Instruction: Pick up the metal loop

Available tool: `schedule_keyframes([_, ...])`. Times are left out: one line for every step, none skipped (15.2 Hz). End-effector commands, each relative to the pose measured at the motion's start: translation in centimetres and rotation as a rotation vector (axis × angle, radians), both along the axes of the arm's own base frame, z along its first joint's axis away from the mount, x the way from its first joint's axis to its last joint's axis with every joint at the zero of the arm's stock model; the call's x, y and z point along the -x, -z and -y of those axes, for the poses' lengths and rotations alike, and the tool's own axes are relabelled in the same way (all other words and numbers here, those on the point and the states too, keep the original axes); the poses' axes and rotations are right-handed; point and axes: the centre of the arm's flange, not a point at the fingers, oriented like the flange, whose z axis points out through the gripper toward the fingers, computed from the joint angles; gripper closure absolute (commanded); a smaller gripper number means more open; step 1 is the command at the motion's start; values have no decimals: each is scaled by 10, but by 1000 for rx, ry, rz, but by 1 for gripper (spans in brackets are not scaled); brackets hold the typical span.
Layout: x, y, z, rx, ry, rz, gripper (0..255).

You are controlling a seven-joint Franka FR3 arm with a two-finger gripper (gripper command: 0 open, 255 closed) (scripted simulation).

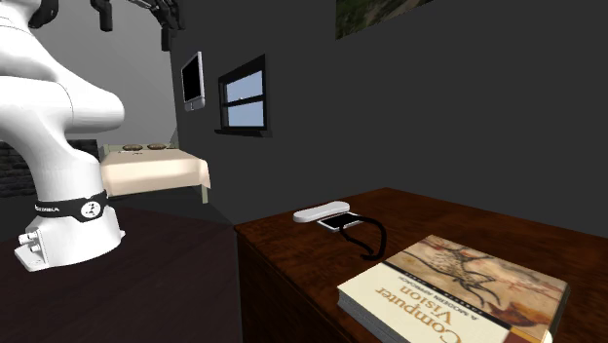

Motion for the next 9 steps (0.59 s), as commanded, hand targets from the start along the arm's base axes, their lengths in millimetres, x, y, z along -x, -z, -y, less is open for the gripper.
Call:
schedule_keyframes([0, 0, 0, 0, 0, 0, 0])
schedule_keyframes([-8, 8, -7, 3, 7, 1, 0])
schedule_keyframes([-16, 16, -15, 7, 14, 2, 0])
schedule_keyframes([-24, 23, -22, 10, 21, 3, 0])
schedule_keyframes([-32, 31, -29, 14, 28, 4, 0])
schedule_keyframes([-40, 39, -36, 17, 35, 5, 0])
schedule_keyframes([-49, 47, -43, 21, 42, 7, 0])
schedule_keyframes([-57, 55, -50, 24, 49, 8, 0])
schedule_keyframes([-65, 63, -57, 28, 57, 9, 0])
